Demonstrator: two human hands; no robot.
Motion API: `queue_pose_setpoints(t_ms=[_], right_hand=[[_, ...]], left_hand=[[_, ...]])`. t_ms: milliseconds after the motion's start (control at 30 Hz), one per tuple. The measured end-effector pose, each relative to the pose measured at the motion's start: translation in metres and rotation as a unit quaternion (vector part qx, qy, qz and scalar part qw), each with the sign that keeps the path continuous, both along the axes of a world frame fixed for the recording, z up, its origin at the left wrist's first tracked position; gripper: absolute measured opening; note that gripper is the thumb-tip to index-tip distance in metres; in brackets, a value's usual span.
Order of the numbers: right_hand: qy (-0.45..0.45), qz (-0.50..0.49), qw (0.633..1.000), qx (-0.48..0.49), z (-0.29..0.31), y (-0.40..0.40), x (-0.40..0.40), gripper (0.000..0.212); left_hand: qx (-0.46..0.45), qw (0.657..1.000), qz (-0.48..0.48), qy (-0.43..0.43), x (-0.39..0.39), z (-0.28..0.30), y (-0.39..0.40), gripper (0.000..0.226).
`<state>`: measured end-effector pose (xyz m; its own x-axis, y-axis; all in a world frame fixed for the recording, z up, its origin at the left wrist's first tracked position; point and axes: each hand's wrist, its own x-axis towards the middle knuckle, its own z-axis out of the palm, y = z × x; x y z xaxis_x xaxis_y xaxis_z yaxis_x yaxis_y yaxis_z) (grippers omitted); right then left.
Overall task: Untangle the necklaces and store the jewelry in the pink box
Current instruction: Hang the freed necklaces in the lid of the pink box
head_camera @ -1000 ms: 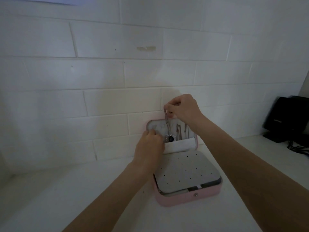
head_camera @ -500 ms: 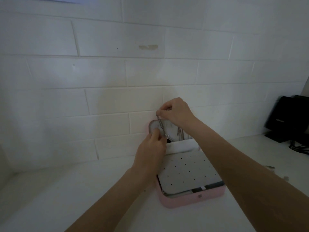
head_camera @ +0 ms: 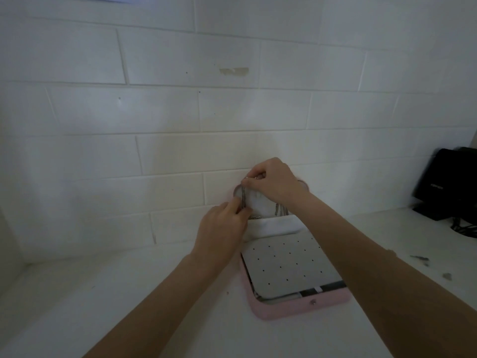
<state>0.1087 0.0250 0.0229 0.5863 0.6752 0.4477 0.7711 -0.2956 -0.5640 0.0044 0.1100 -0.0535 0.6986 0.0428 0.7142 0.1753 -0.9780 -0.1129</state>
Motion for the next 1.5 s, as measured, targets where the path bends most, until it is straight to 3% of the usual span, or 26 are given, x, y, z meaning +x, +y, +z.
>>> queue_pose_setpoints(t_ms=[100, 167, 267, 433, 533, 600, 733, 967, 1233, 1500], right_hand=[[-0.007, -0.006, 1.0, 0.002, -0.006, 0.0, 0.001, 0.019], [-0.022, -0.013, 1.0, -0.002, -0.008, 0.001, 0.001, 0.018], [-0.047, -0.026, 0.999, -0.004, -0.013, 0.003, 0.003, 0.018], [-0.059, -0.026, 0.998, -0.001, -0.018, 0.004, 0.004, 0.015], [-0.066, -0.022, 0.998, -0.003, -0.017, 0.005, 0.003, 0.016], [-0.065, -0.015, 0.998, -0.001, -0.017, 0.005, 0.002, 0.015], [-0.05, -0.002, 0.999, 0.017, -0.017, 0.004, -0.001, 0.012], [-0.048, -0.011, 0.997, 0.066, -0.021, 0.0, -0.007, 0.015], [-0.203, -0.129, 0.971, 0.012, -0.038, 0.005, -0.01, 0.029], [-0.249, -0.128, 0.96, -0.027, -0.035, -0.004, -0.002, 0.038]], left_hand=[[-0.002, 1.0, -0.009, -0.01, -0.001, -0.004, 0.0, 0.023], [-0.01, 1.0, -0.02, -0.015, -0.001, -0.008, 0.002, 0.006], [-0.041, 0.999, -0.028, -0.021, 0.0, -0.01, 0.002, 0.03], [-0.112, 0.989, -0.052, -0.075, -0.003, 0.0, 0.004, 0.031], [-0.224, 0.968, 0.005, -0.117, -0.005, 0.015, 0.003, 0.022], [-0.253, 0.96, 0.034, -0.116, -0.001, 0.017, 0.003, 0.019], [-0.266, 0.952, 0.011, -0.15, 0.011, 0.015, 0.004, 0.024], [-0.416, 0.898, -0.048, -0.136, 0.018, 0.017, 0.01, 0.016], [-0.408, 0.897, -0.069, -0.156, 0.019, 0.014, 0.007, 0.011], [-0.501, 0.846, -0.088, -0.162, 0.019, 0.014, 0.005, 0.014]])
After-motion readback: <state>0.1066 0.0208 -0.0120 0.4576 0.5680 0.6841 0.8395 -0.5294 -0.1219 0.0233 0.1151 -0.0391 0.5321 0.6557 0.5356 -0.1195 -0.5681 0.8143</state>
